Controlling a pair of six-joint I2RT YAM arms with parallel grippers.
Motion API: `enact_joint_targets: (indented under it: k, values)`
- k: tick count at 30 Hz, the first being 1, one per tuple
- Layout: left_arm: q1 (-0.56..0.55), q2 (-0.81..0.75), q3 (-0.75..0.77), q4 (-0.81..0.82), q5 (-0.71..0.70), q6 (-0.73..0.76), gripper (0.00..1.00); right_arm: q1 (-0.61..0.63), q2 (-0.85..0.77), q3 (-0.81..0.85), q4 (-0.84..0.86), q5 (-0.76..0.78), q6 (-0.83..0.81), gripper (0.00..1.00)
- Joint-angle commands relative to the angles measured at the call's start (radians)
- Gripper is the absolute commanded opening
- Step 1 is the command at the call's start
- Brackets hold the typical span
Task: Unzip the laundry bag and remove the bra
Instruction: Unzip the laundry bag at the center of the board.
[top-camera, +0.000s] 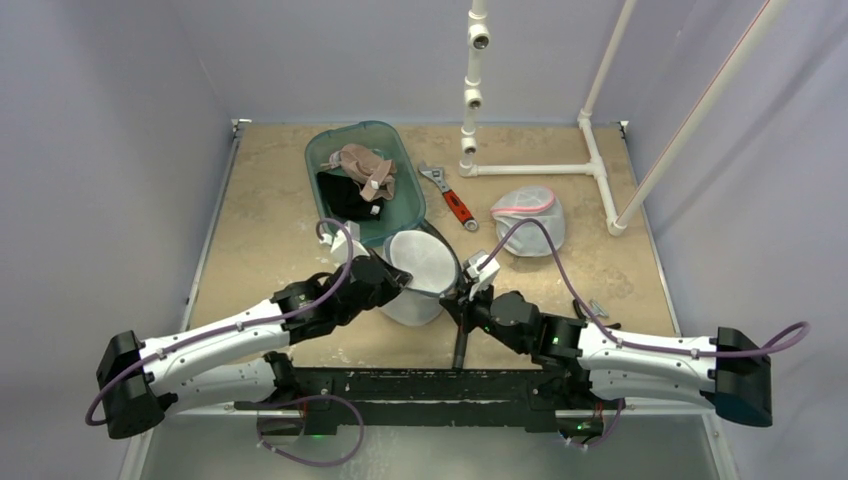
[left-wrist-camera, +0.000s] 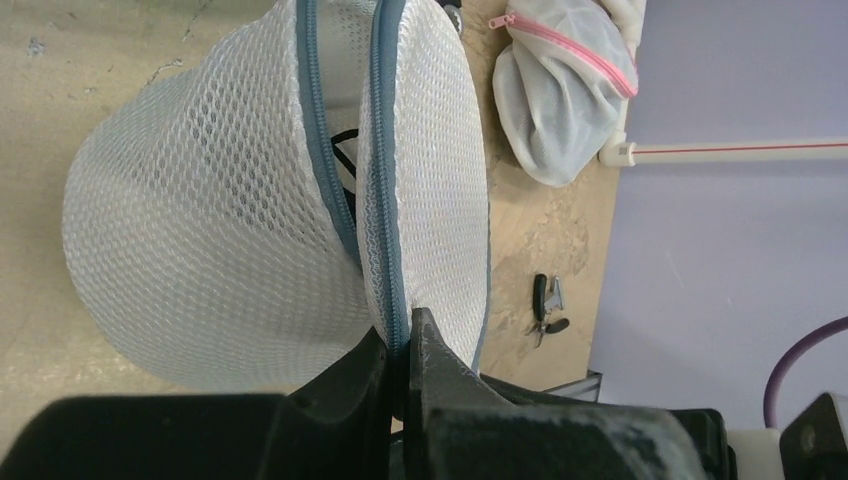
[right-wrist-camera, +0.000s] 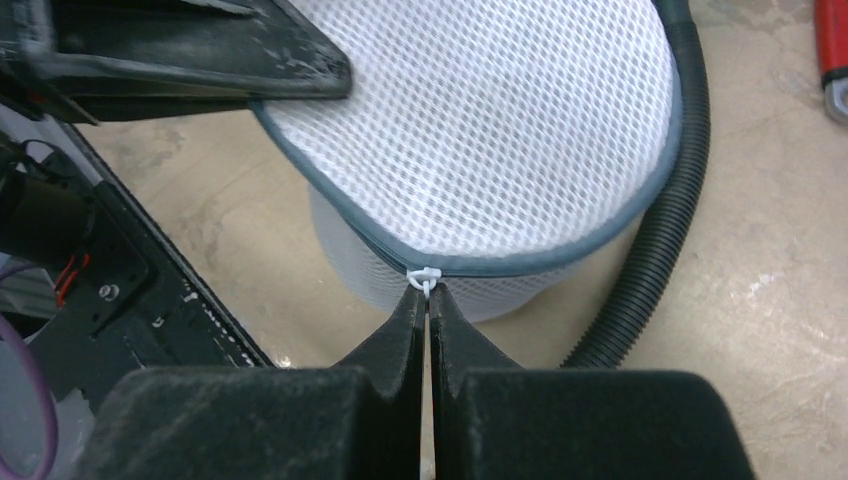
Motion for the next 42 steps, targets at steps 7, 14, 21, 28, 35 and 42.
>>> enact_joint_targets:
  k: [7,14,21,28,35,42]
  values:
    - [0.063,-0.081,0.038,-0.062,0.044,0.179,0.00,-0.081,0.026,0.001,-0.070,0.111,0.127,0.00]
    - [0.091,-0.078,0.052,-0.066,0.104,0.253,0.00,-0.100,0.033,0.000,-0.102,0.151,0.170,0.00]
    - [0.153,-0.052,0.087,-0.015,0.224,0.394,0.00,-0.104,-0.036,-0.039,-0.153,0.181,0.226,0.00]
    - [0.245,0.081,0.204,0.002,0.390,0.557,0.00,-0.103,-0.206,-0.111,-0.024,0.060,0.105,0.00]
    - [0.275,0.172,0.128,0.108,0.464,0.542,0.45,-0.102,-0.136,-0.104,0.008,0.006,0.093,0.00]
    - [0.274,0.028,0.026,0.114,0.459,0.400,0.71,-0.102,-0.119,-0.105,0.021,-0.006,0.083,0.00]
